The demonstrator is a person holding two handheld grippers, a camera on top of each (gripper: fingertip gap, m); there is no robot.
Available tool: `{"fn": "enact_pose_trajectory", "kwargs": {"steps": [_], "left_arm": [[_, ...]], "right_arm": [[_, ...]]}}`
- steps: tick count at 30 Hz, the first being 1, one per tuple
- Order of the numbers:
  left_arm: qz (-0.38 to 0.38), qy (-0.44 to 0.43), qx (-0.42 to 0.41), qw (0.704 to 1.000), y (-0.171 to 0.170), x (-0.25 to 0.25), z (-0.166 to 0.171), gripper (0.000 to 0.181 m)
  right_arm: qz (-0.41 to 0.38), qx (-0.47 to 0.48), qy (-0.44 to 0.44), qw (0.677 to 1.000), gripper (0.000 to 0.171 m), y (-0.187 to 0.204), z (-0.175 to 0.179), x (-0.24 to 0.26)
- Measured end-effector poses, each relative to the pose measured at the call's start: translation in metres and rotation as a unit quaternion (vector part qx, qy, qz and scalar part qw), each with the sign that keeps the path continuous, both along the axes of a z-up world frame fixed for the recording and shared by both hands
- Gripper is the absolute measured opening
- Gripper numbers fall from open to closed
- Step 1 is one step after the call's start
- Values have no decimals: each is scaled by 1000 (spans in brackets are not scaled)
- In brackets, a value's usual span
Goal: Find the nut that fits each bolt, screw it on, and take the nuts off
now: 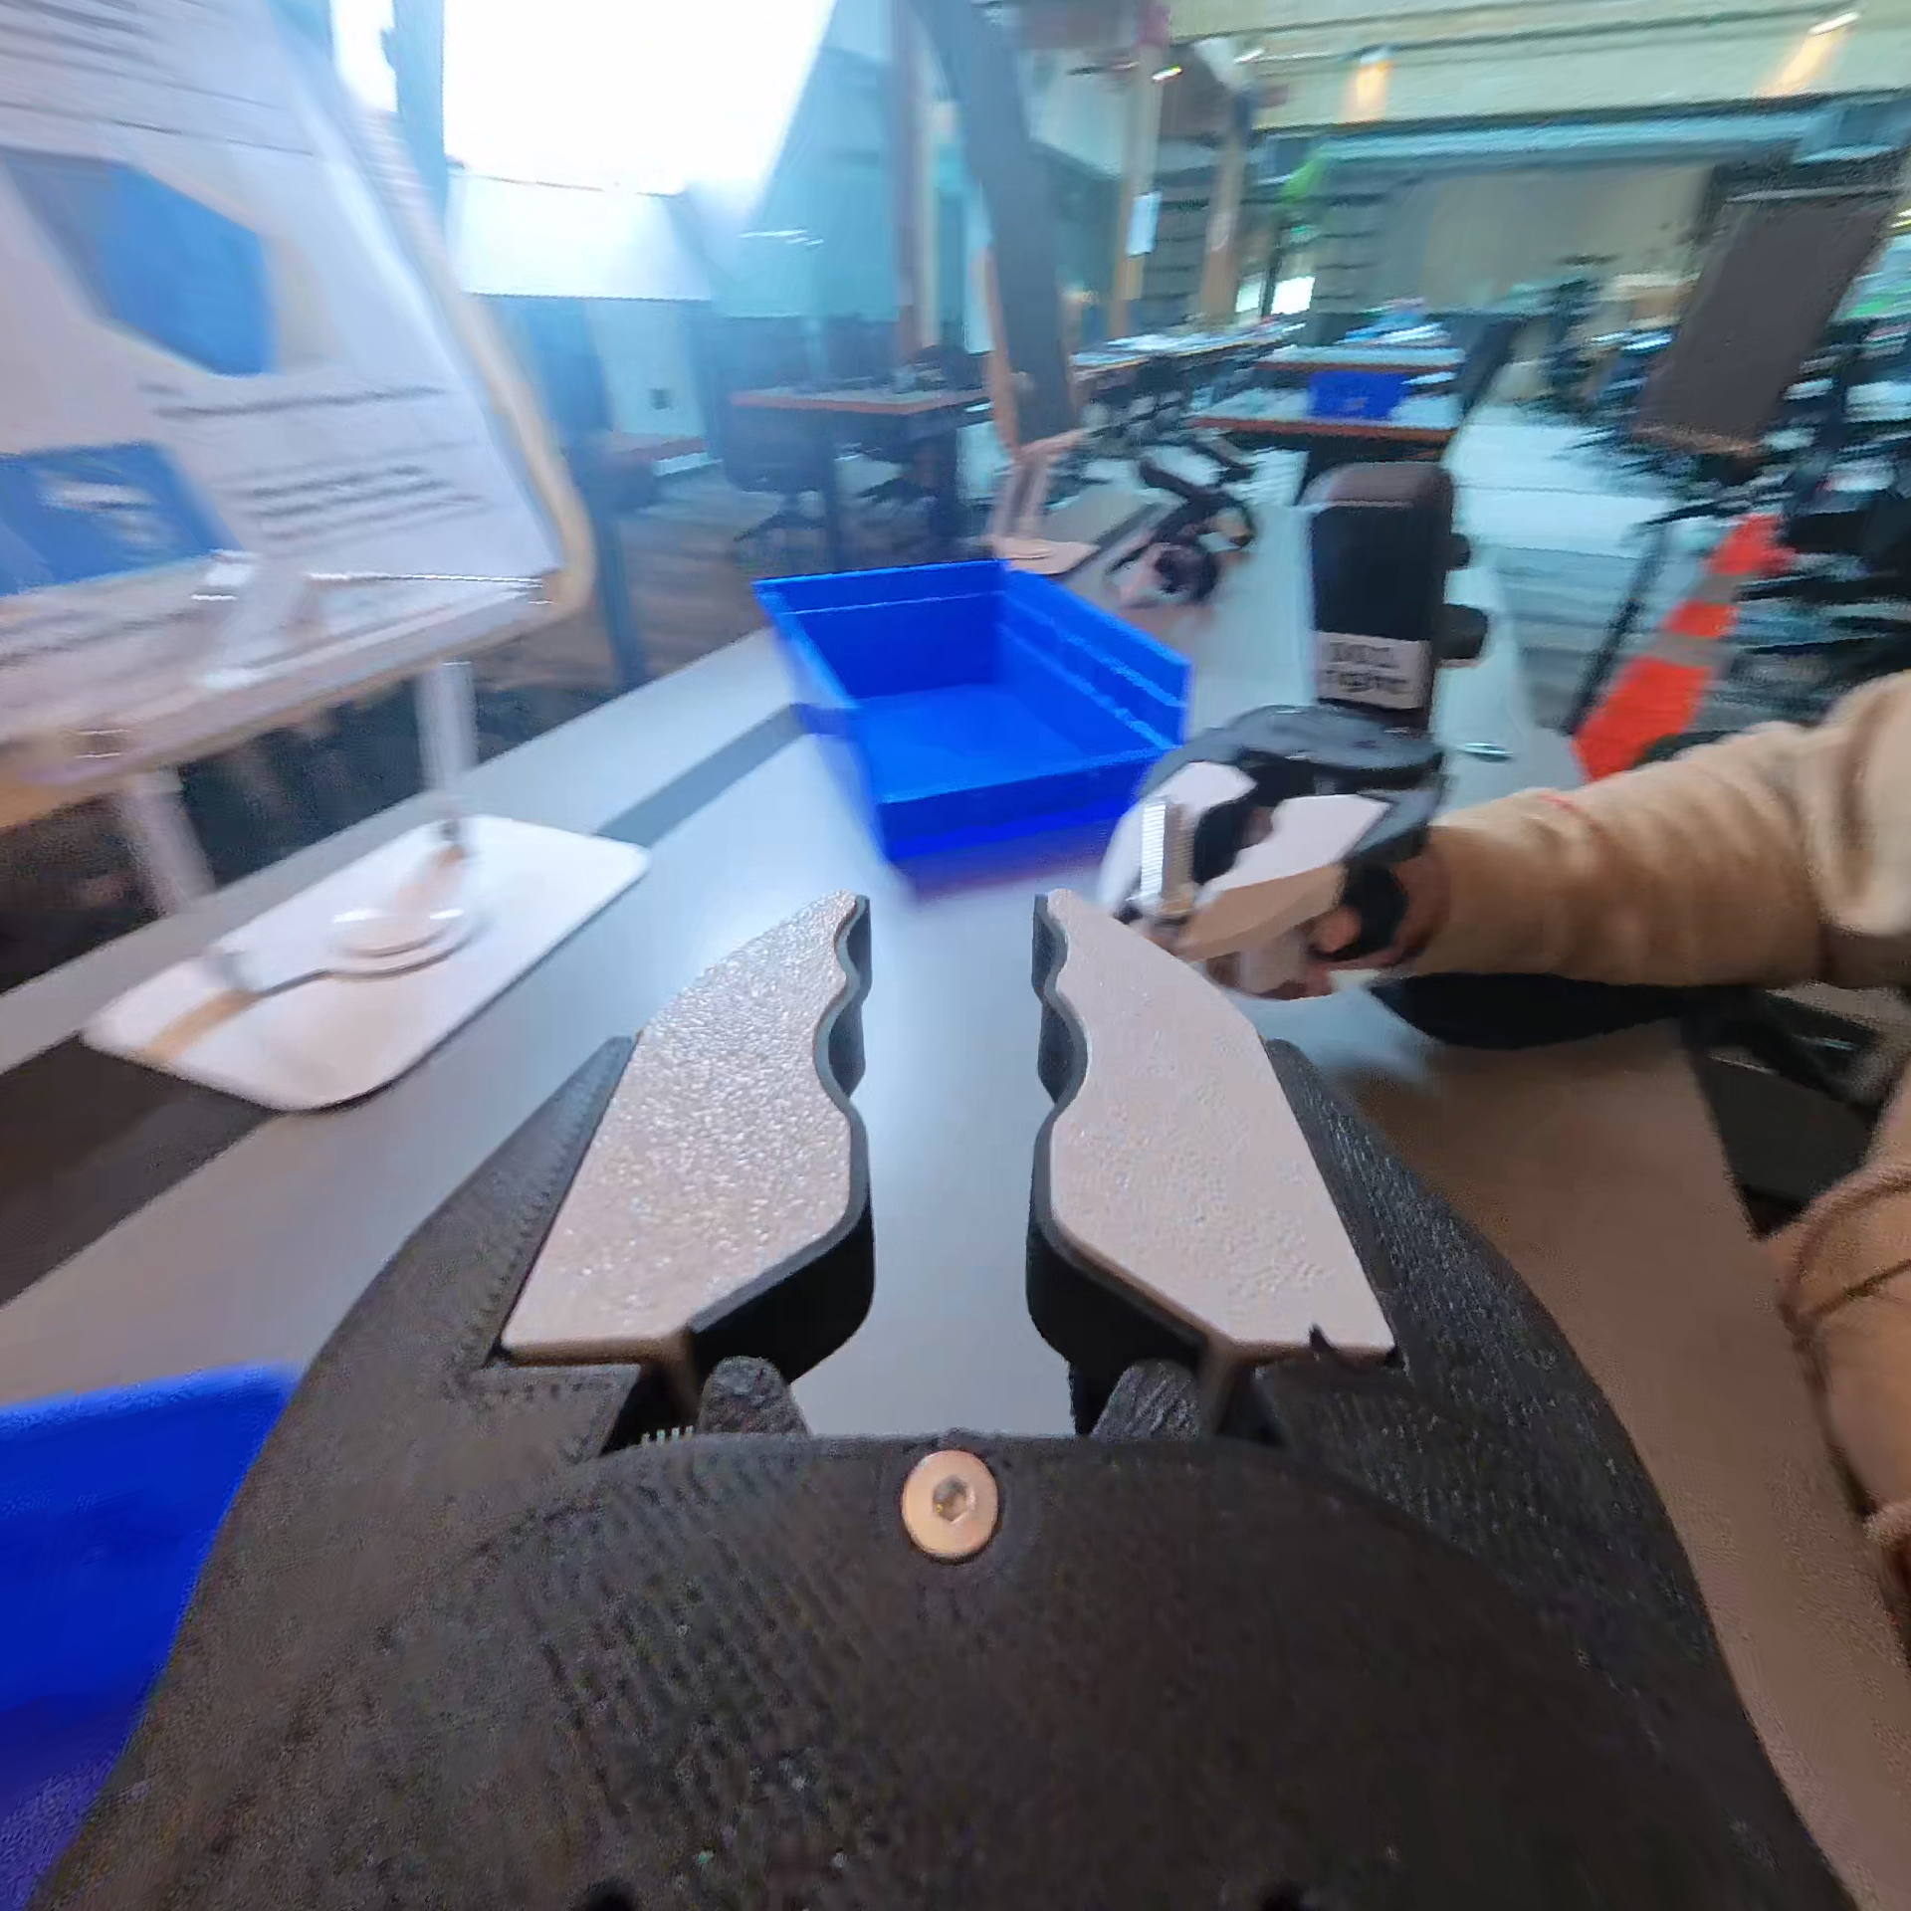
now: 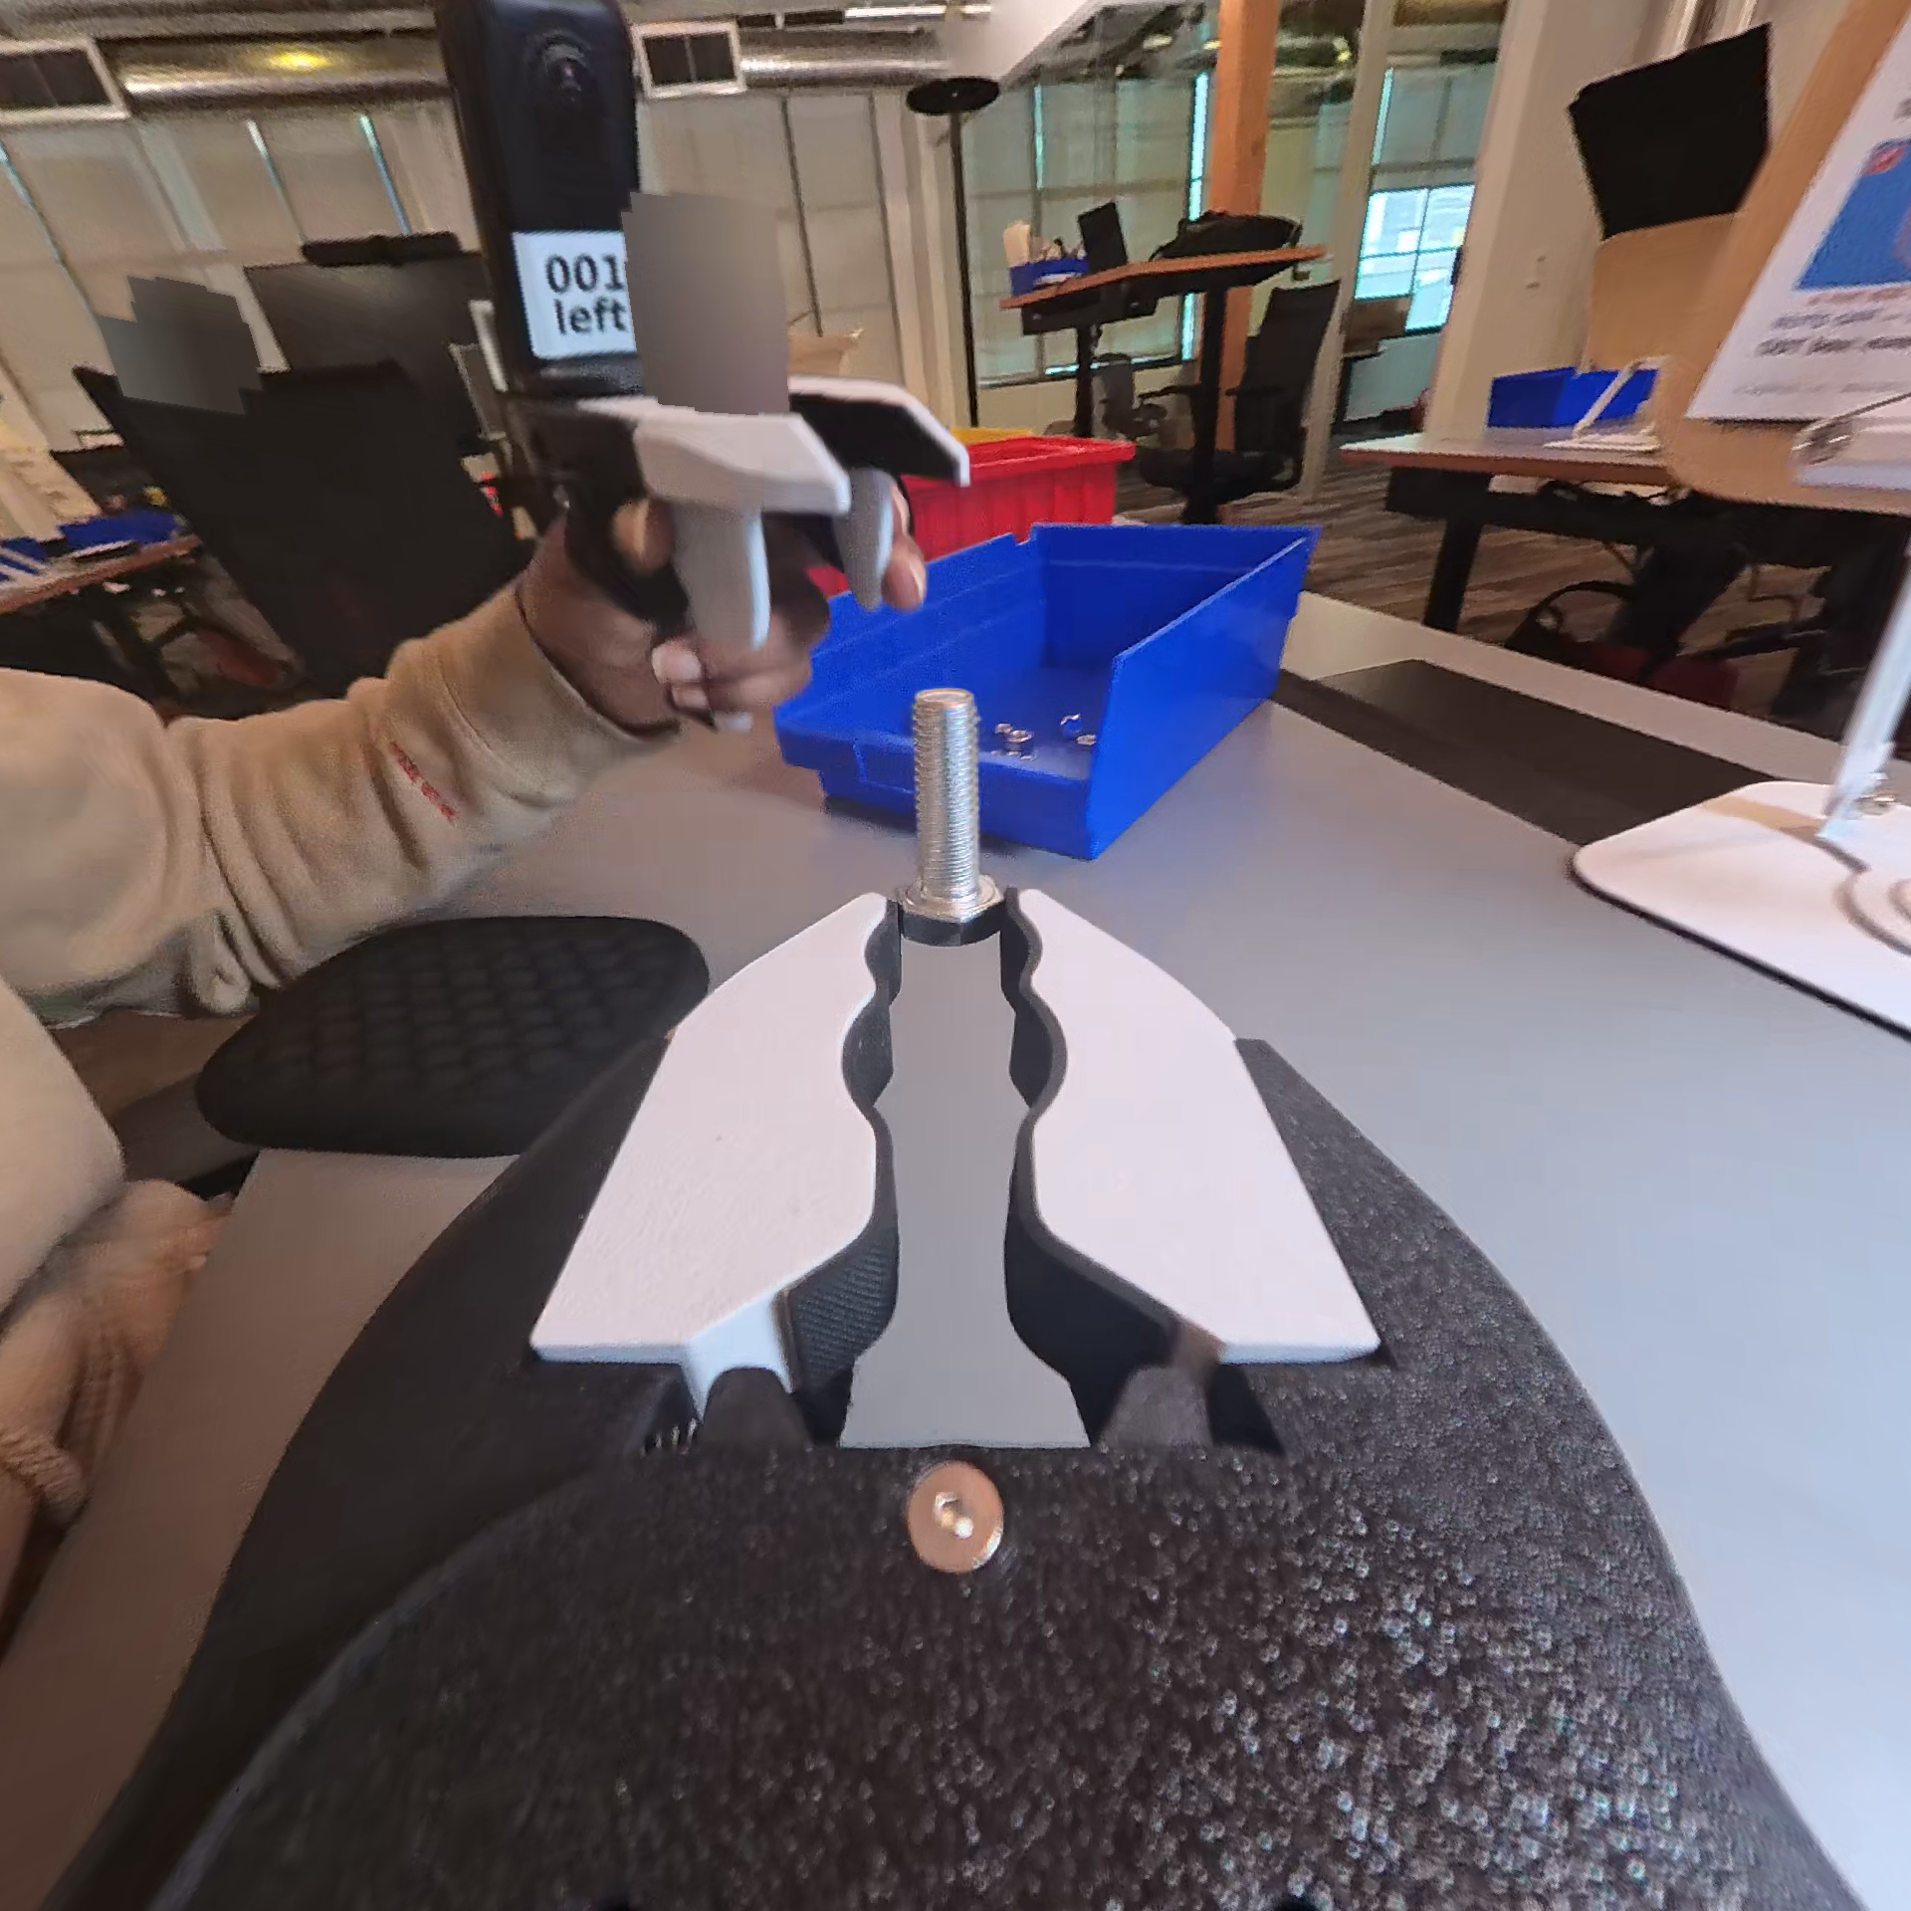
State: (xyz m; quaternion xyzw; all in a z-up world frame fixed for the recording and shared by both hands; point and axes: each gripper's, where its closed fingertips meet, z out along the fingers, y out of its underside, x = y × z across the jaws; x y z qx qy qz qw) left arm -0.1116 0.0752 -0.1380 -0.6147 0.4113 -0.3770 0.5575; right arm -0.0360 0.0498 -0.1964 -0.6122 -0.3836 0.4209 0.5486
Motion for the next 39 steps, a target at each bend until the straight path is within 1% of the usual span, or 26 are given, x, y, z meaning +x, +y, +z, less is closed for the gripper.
{"fn": "enact_pose_trajectory", "kwargs": {"steps": [2,4,6,8,11,13,16,19,23,24,26,30,31,32,33,35,36,39], "left_arm": [[75,25,9,997,28,-47,16,25],[155,63,10,986,59,-101,28,14],[220,115,-12,969,88,-153,30,2],[251,181,-51,950,110,-195,17,0],[255,295,-134,911,129,-238,-28,0],[235,376,-184,877,132,-255,-64,2],[198,479,-227,824,133,-268,-109,18],[159,529,-264,790,133,-266,-141,25],[117,561,-305,761,133,-263,-165,29],[109,565,-309,757,133,-263,-168,29],[99,564,-309,759,136,-258,-170,30],[87,595,-319,732,133,-263,-181,31],[85,601,-324,726,132,-264,-184,29],[84,606,-323,722,131,-265,-186,22],[81,603,-323,725,131,-264,-187,18],[98,594,-305,738,140,-261,-181,18],[94,585,-305,746,139,-257,-176,18],[68,562,-277,776,128,-229,-142,18]], "right_arm": [[-11,0,5,1000,18,4,5,7],[-14,-5,14,1000,19,6,8,11],[-13,-6,13,1000,19,6,8,12],[-10,1,3,1000,19,4,6,10],[-3,7,-13,1000,19,0,2,5],[7,8,-17,1000,19,-4,0,2],[19,6,-19,1000,19,-7,-4,-2],[21,-2,-27,999,19,-6,-10,-3],[18,-12,-32,999,19,-2,-15,-1],[18,-14,-32,999,19,-2,-16,-1],[18,-17,-31,999,19,-1,-17,0],[21,-25,-30,999,19,1,-19,0],[22,-26,-31,999,19,1,-19,0],[22,-27,-30,999,19,1,-19,0],[22,-26,-30,999,19,1,-19,0],[21,-25,-29,999,19,1,-19,0],[21,-25,-29,999,19,1,-19,0],[20,-22,-28,999,19,0,-19,-1]]}}
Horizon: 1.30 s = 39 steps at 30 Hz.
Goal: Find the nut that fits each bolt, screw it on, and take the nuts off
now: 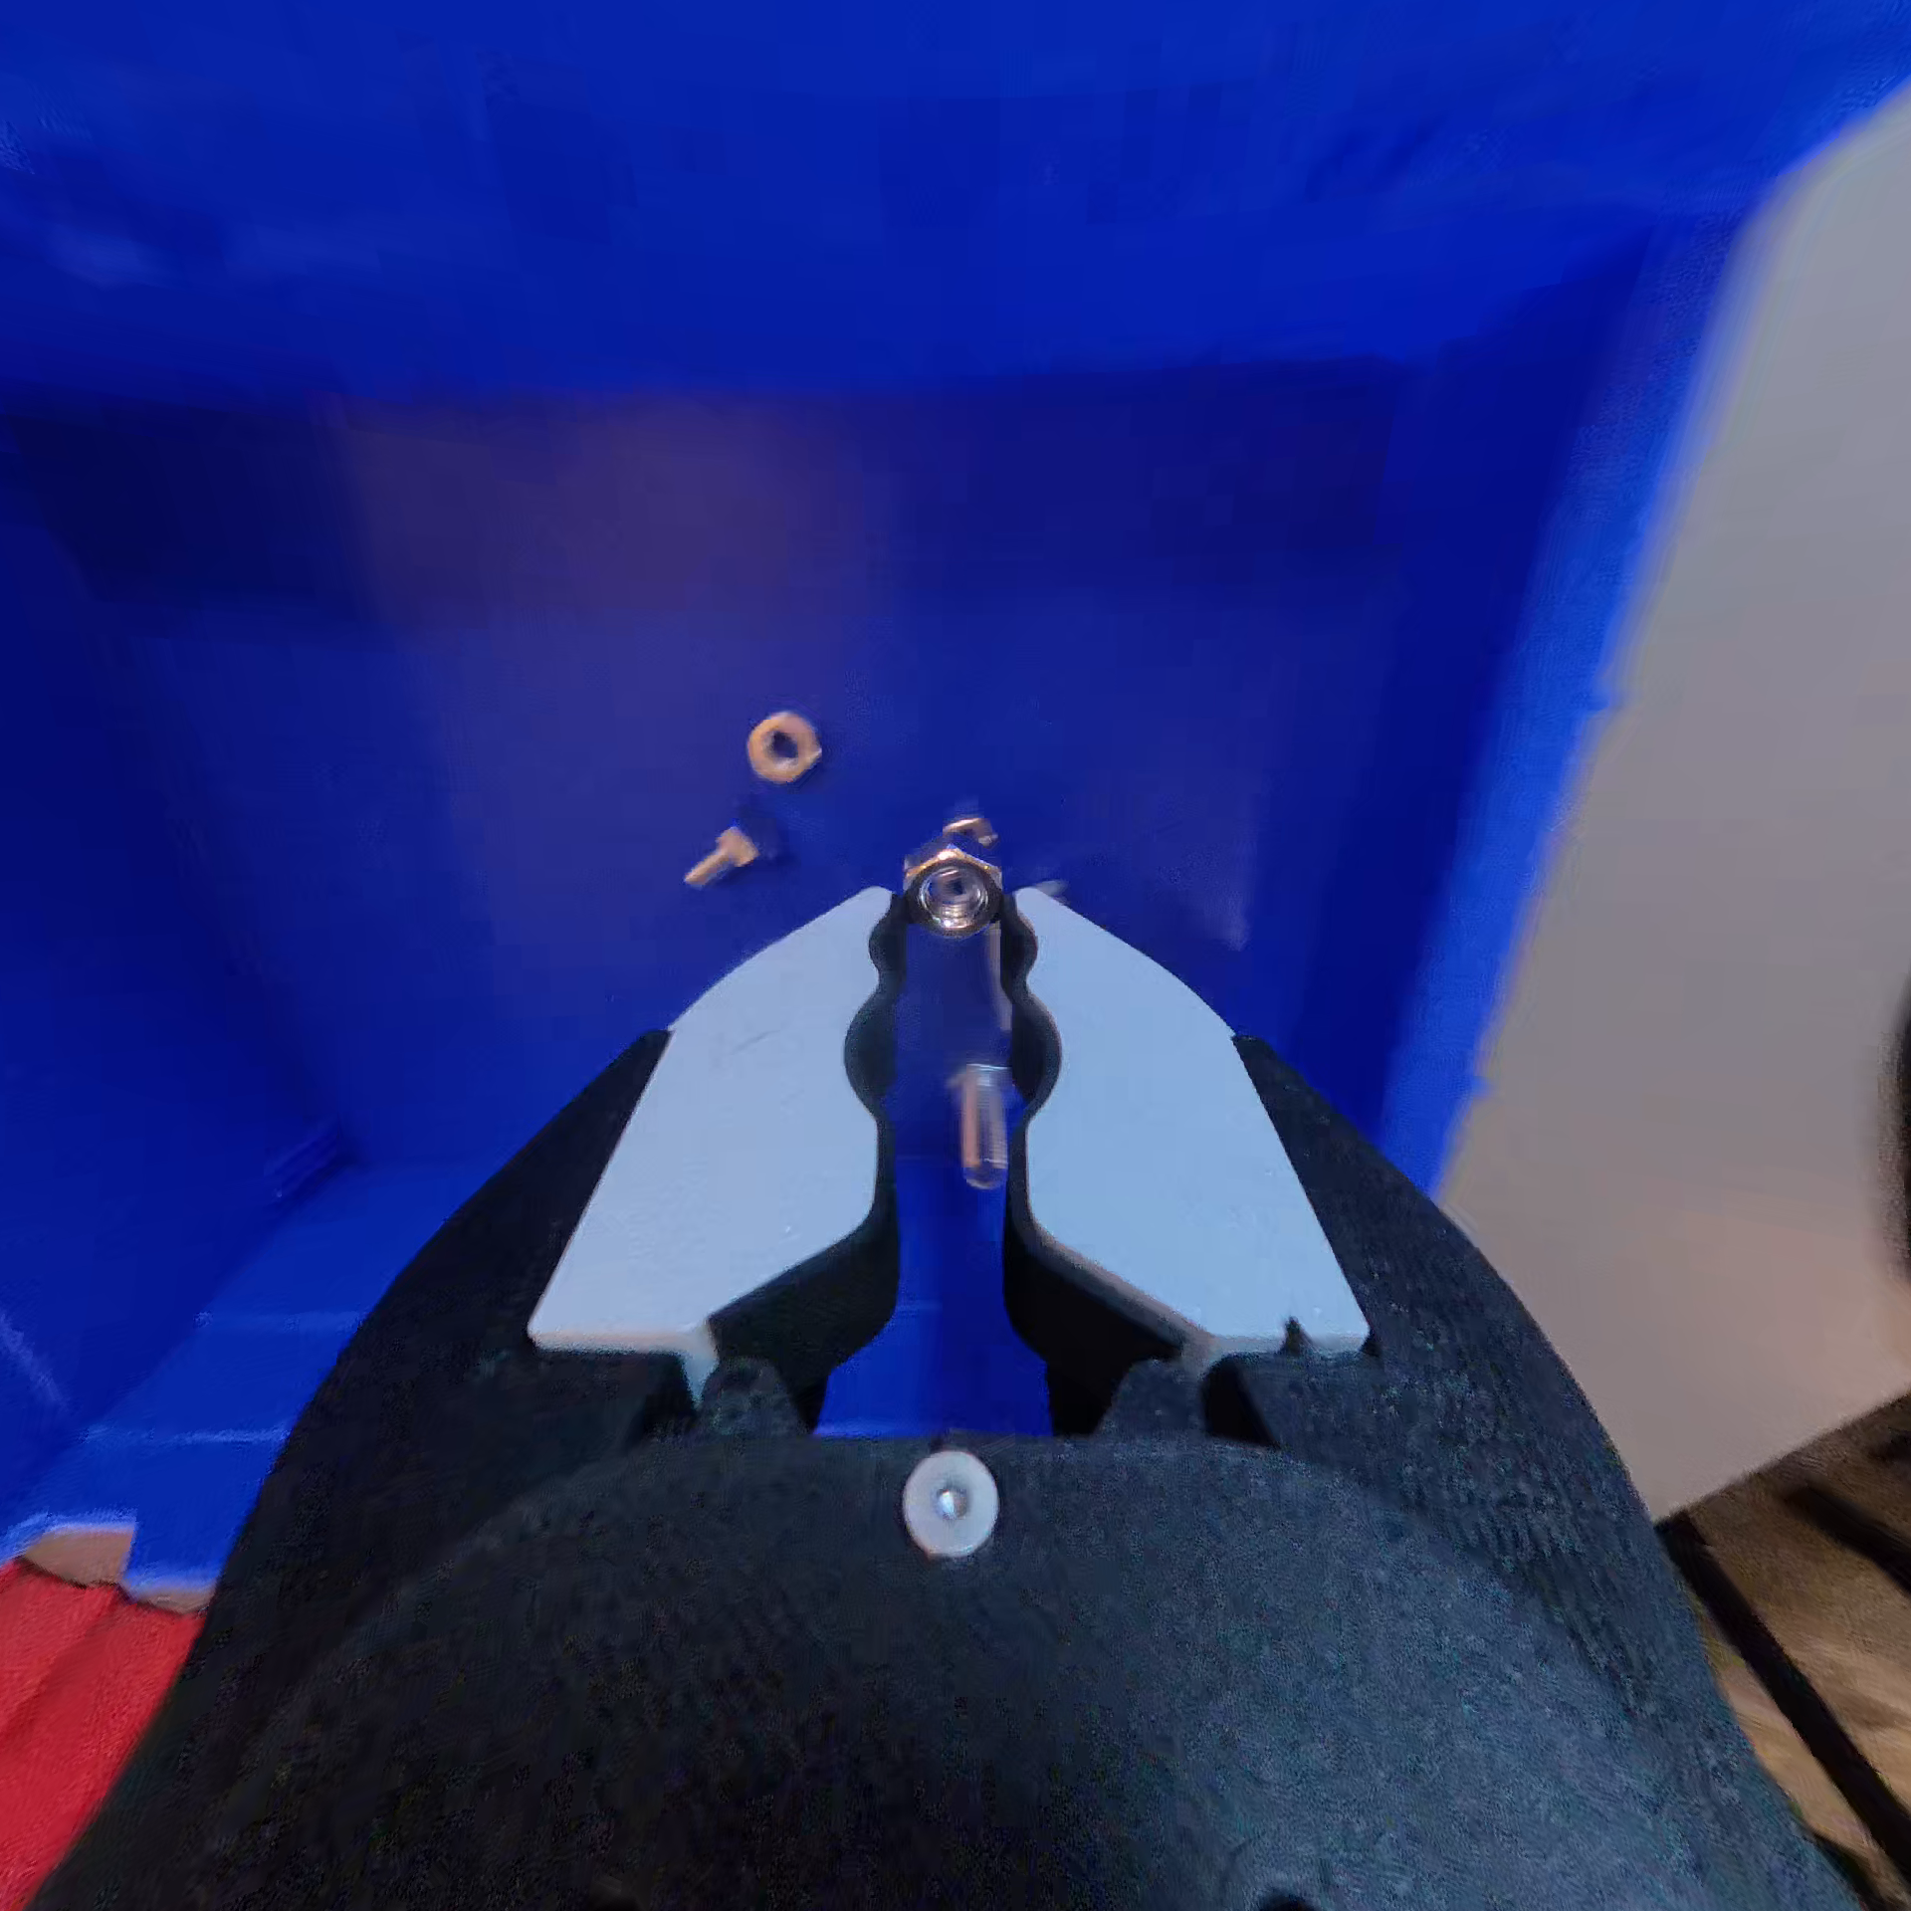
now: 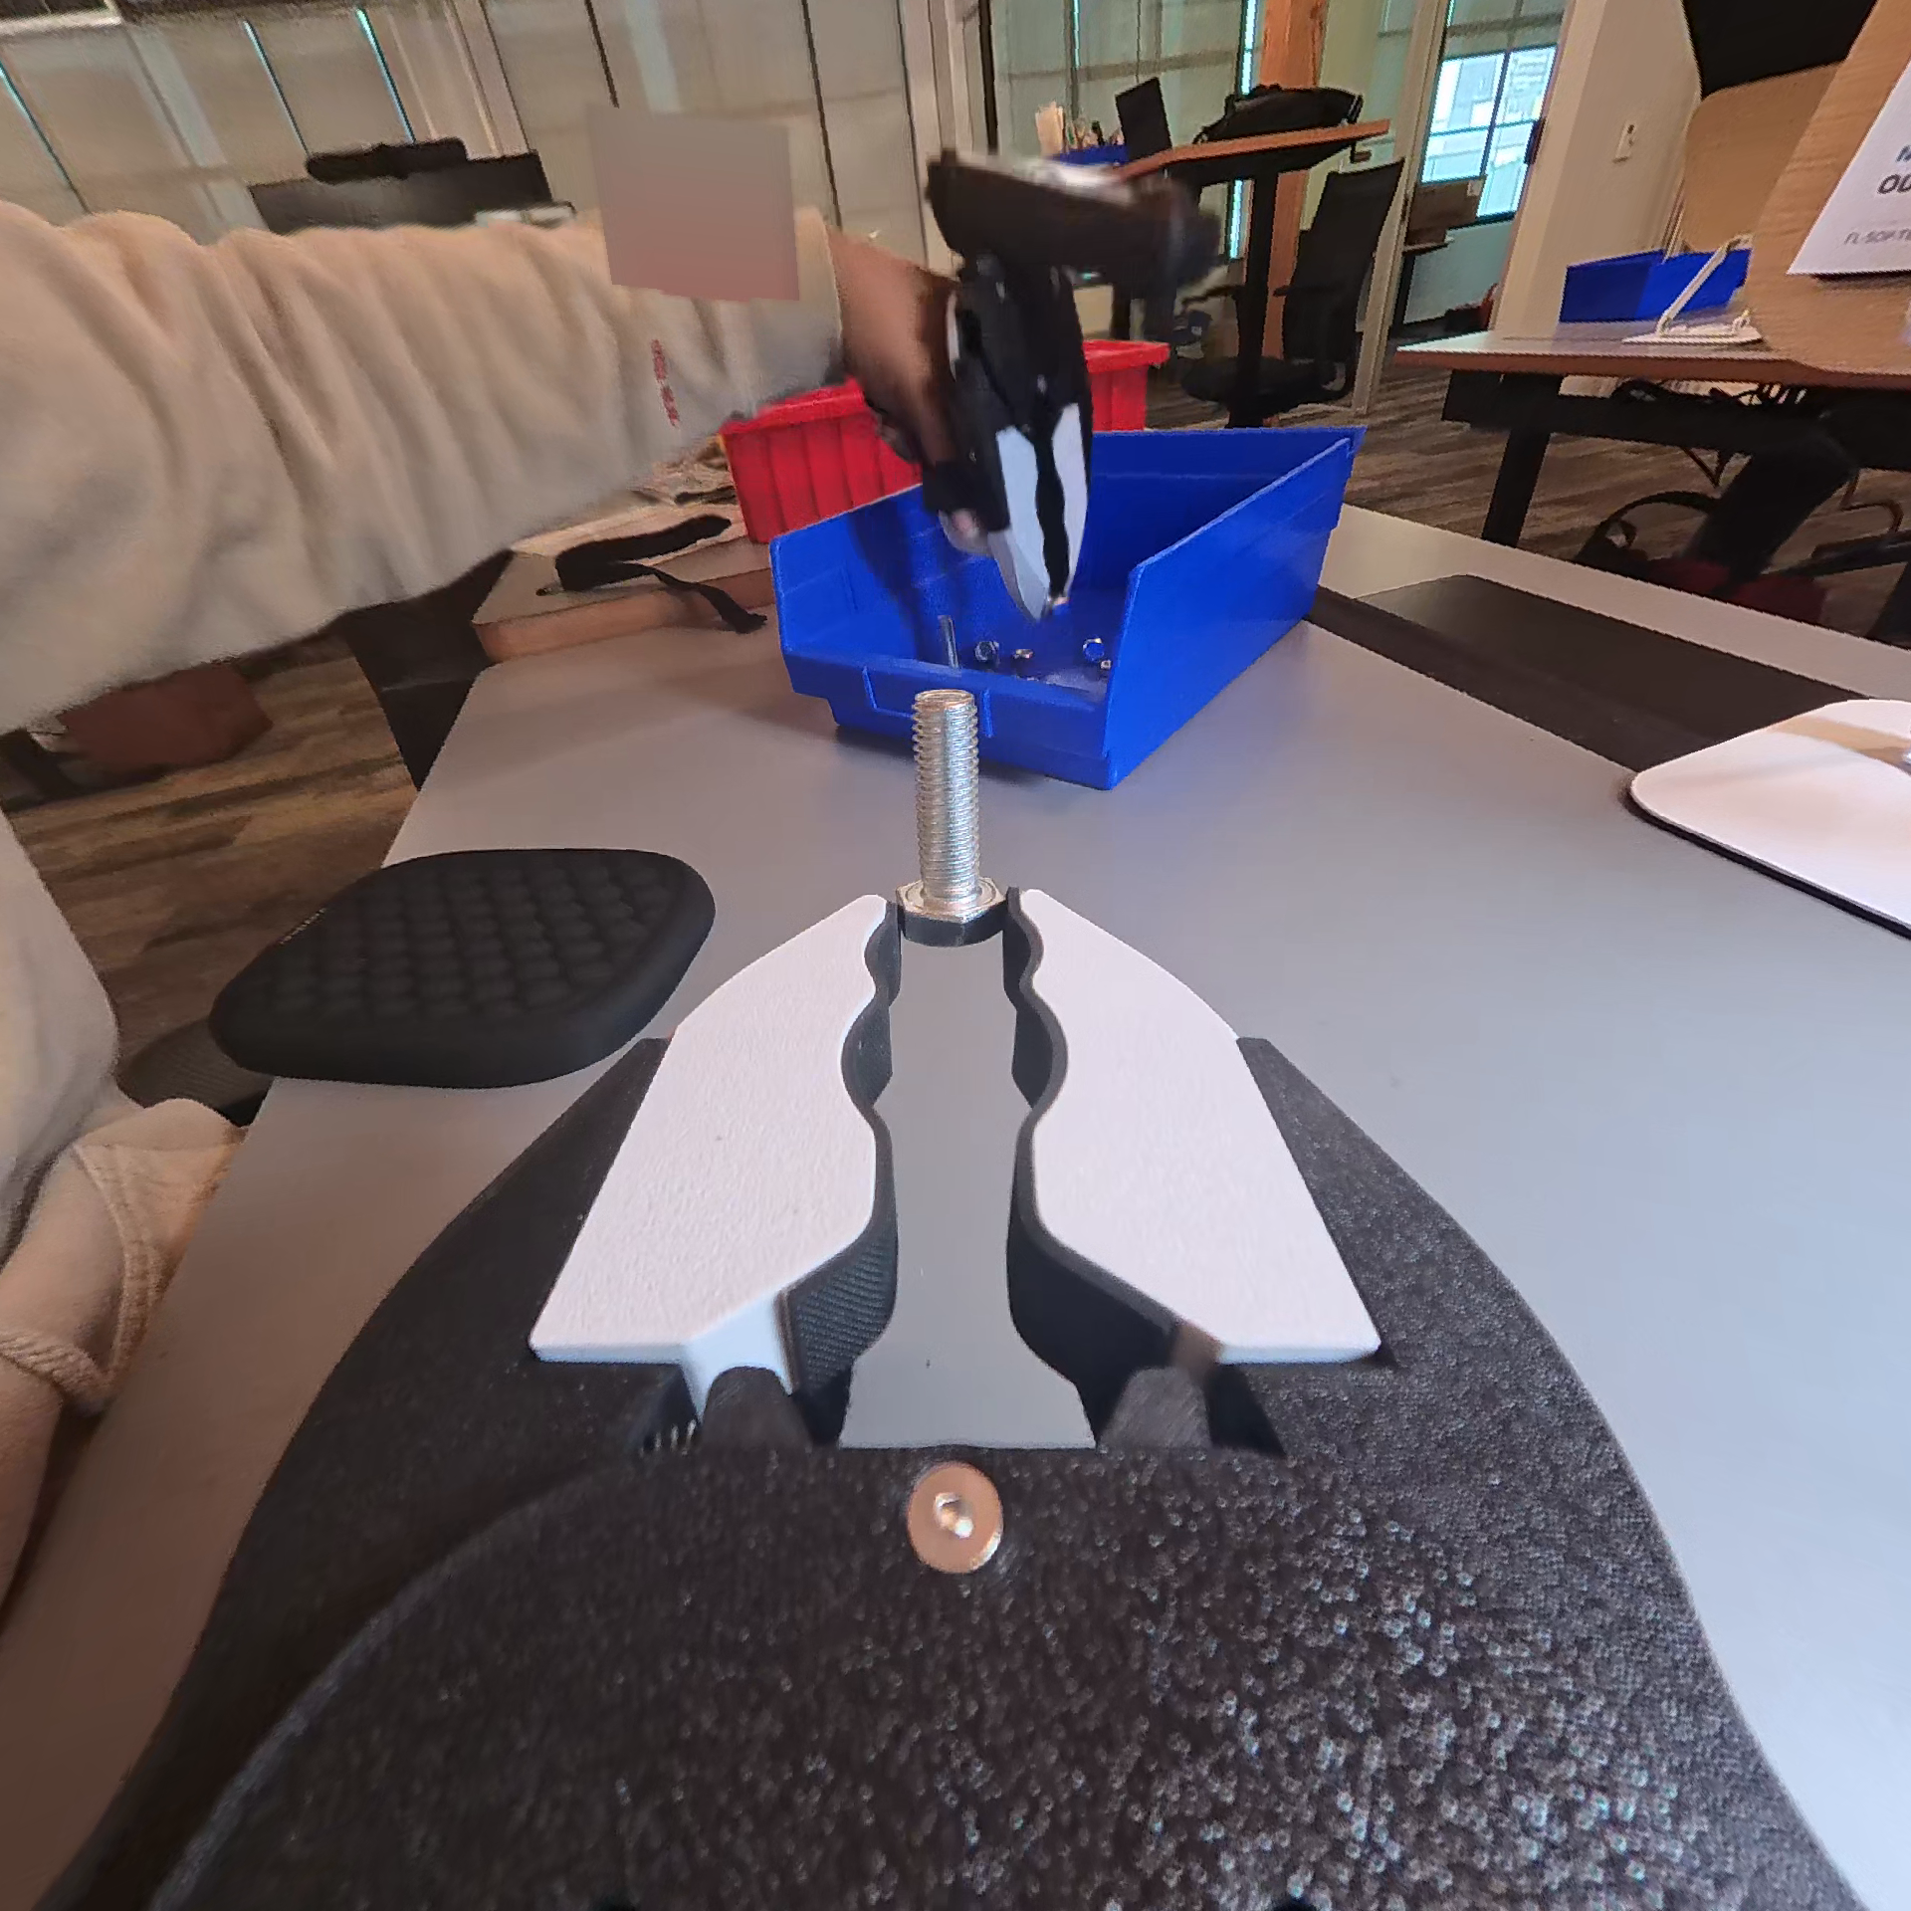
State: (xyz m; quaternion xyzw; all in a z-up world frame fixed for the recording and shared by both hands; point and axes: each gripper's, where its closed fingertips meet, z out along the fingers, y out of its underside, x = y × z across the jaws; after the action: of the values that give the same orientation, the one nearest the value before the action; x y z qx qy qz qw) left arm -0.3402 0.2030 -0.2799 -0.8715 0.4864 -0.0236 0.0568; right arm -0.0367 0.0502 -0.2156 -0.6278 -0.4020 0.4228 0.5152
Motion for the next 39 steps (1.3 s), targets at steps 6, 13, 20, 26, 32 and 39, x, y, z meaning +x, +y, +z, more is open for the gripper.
{"fn": "enact_pose_trajectory", "kwargs": {"steps": [6,13,20,26,32,39], "left_arm": [[-180,-43,22,982,-70,114,80,18],[-358,-31,-17,933,-151,224,106,18],[-424,-36,-30,904,-176,281,114,17],[-435,-23,-40,899,-179,290,108,17],[-438,-26,-41,898,-182,292,105,17],[-440,-31,-36,897,-183,293,106,18]], "right_arm": [[17,-21,7,1000,19,-7,-8,-13],[30,-11,11,999,19,-20,-7,-23],[30,7,23,999,19,-25,0,-23],[27,19,37,999,19,-27,8,-22],[25,20,49,998,19,-27,11,-22],[24,19,50,998,19,-27,11,-22]]}}
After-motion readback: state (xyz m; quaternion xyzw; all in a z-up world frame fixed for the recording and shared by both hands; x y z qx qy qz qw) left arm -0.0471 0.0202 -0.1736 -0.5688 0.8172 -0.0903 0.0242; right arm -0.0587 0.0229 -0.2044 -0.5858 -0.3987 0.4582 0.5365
